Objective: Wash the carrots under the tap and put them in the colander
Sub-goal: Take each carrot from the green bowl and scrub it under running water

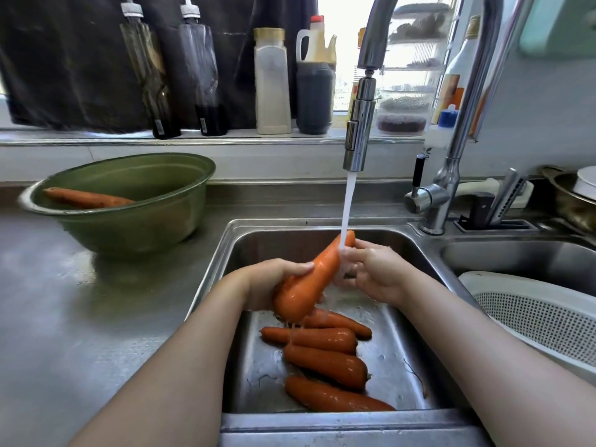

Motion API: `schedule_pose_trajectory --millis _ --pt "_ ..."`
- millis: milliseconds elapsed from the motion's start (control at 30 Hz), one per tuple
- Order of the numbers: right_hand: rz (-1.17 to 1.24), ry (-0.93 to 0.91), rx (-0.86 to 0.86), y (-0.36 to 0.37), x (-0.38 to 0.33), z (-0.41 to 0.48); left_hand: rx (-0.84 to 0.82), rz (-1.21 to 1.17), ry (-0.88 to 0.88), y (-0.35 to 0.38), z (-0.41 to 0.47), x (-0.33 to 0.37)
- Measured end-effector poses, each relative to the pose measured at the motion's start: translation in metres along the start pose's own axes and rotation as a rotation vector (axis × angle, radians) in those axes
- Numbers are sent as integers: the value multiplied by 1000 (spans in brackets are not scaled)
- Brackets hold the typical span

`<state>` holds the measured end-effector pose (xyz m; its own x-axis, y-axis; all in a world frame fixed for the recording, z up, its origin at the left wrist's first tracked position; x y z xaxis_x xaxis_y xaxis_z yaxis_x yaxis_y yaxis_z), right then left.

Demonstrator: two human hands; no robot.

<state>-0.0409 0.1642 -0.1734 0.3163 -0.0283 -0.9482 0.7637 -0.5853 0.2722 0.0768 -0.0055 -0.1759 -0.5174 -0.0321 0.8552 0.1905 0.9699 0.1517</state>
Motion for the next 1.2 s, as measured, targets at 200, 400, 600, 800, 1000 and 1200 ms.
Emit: schedule_pose_trajectory --millis 200,400,600,800,1000,1200 --pt "-62 -27 15 6 0 2 15 -101 67 15 1 6" --pt "-269 -51 213 11 -1 6 137 19 123 13 8 3" --pt "-256 -15 143 -1 2 3 30 -31 35 22 25 -5" --pt "-141 -31 -60 4 1 1 54 -119 104 15 20 -3" --pt "-250 -76 128 12 2 4 130 -43 156 3 20 -4" --pt "-204 -94 125 12 0 -1 67 -57 135 14 24 -2"
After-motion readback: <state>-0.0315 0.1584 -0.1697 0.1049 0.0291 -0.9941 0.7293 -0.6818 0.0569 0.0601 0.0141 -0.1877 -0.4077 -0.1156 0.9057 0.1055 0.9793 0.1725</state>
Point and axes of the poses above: each hand's wrist, its own z-axis towards the middle knuckle, its own y-axis out of the palm, x = y × z, the point moved 2 cm from there along z, towards the middle knuckle, and after that the axes turned 11 degrees about -x, right-handed, at the moved point
